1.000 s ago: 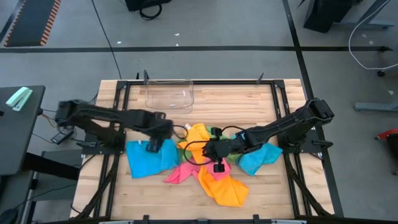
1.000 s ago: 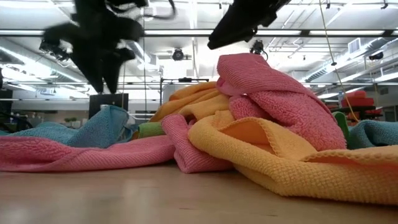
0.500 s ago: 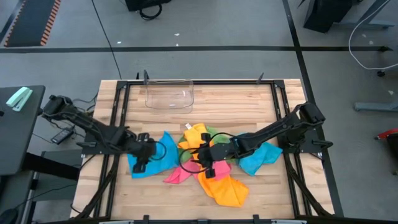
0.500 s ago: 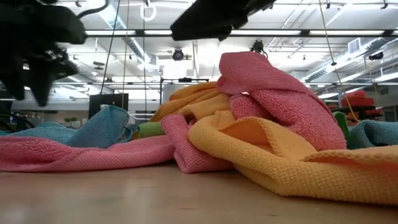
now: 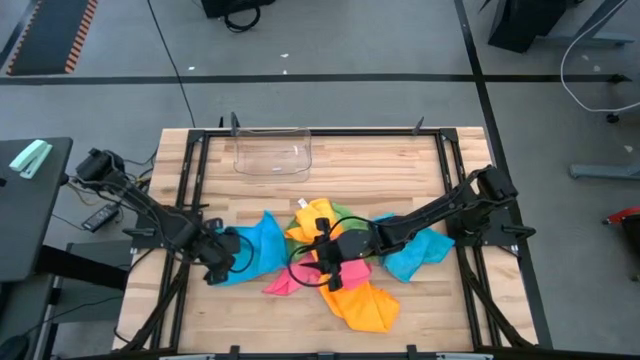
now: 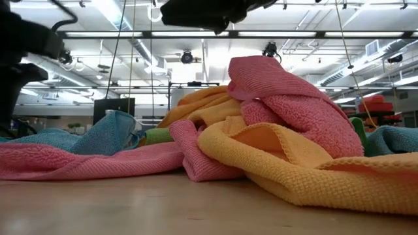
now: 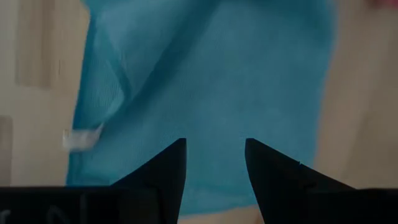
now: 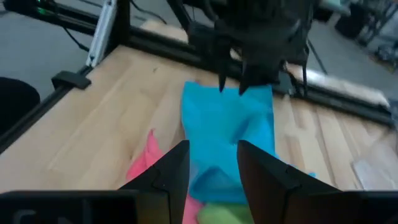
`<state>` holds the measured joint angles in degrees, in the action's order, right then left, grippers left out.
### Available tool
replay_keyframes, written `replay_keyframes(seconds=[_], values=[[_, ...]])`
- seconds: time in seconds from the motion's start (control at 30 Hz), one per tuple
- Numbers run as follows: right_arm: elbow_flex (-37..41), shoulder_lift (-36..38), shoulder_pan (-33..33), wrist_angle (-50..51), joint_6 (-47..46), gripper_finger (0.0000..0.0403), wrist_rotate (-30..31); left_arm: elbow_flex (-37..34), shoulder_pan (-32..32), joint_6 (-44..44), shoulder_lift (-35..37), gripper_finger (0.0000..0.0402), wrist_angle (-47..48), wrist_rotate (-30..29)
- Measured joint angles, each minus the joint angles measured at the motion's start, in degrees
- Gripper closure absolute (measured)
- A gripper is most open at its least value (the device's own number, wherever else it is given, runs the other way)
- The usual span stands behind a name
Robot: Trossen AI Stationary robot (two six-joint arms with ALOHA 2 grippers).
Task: Fold microfiber towels
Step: Fold the left blue microfiber towel
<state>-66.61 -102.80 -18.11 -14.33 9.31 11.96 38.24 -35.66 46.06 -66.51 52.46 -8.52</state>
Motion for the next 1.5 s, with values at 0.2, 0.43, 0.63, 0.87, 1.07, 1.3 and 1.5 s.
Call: replay_keyframes(seconds=[0.2, 0.43, 0.63, 0.87, 1.07, 1.3, 1.5], values=[[-0.11, -1.56, 0.85, -7.99, 4.21, 0.0260, -1.45, 0.00, -2.84, -2.81, -3.46, 0.0229, 3.81, 1.97], [-0.15, -4.05, 1.95, -12.93, 3.33, 0.0260, -3.03, 0.03, -6.45, -11.60, -5.29, 0.0228, 1.58, 1.26], [-5.22, -11.22, 1.92, -14.53, 1.37, 0.0260, -3.57, 0.04, -6.62, -15.19, -5.74, 0.0229, 2.49, 0.81], [-18.53, -20.43, 2.59, -5.72, 1.06, 0.0260, -4.52, 0.03, -6.57, -19.73, -8.29, 0.0230, 7.47, -0.54], [-24.08, -25.02, 3.37, 2.27, -1.66, 0.0260, -5.70, 0.11, -4.85, -13.10, -12.31, 0.0230, 6.94, -0.20], [-24.04, -24.92, 3.37, 5.78, -2.69, 0.0260, -6.16, 0.07, -4.48, -12.25, -16.96, 0.0230, 2.38, 5.03], [-24.04, -24.70, 3.70, 10.25, -2.28, 0.0260, -7.14, 0.11, -4.41, -11.25, -17.74, 0.0230, -1.57, 11.14]])
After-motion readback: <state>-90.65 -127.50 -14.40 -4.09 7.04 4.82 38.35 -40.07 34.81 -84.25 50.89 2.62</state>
